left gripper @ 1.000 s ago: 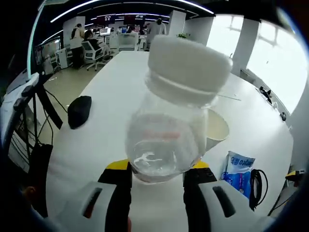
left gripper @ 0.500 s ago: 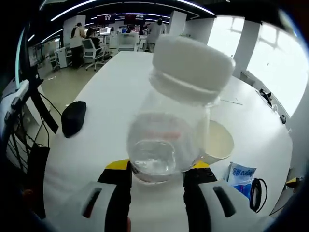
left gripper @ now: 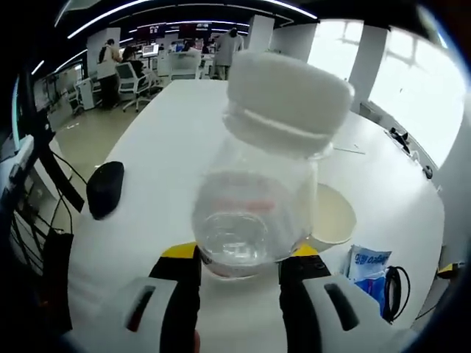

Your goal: Arrange the tabletop items into an orderly group along one side of the table until the central work area is clear of visible clutter.

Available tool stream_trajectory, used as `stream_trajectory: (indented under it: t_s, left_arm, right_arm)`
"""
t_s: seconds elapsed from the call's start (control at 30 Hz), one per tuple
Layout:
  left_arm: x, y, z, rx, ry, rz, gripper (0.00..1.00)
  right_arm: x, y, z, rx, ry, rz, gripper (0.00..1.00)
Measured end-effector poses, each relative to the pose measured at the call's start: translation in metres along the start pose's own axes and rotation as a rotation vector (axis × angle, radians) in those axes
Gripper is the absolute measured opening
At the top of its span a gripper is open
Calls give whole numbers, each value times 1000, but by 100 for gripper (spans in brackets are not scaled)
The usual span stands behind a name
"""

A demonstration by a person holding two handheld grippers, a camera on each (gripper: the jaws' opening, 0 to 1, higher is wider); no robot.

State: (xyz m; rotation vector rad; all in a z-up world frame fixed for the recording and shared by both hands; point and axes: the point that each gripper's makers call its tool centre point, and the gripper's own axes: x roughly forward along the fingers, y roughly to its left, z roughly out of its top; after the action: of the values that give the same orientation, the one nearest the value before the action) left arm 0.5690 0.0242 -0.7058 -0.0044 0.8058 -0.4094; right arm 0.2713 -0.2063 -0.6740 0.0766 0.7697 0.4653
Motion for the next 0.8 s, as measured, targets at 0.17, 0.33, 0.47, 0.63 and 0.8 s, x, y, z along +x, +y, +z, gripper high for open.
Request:
stream_trajectory:
  t_s: [0.17,0.33,0.47,0.63,0.8]
  left_arm:
    - [3,-2,2,11,4,-2,40]
    - [6,-1,4,1,9,-7,41]
    - [5,-2,3,3,19,-10,41]
    - [2,-1,1,2,28,-11,40]
    - [-5,-2,2,-16,17,-26,40]
  right_arm:
    - [-1,1,-1,3,5,-4,75]
    - [-3,0,-5,7,14,-12,73]
    - [-4,-2,-6,13,13,-17,73]
    - [-3,0,-6,15,15,-22,72]
    - [-1,2,-4,18,9,-18,71]
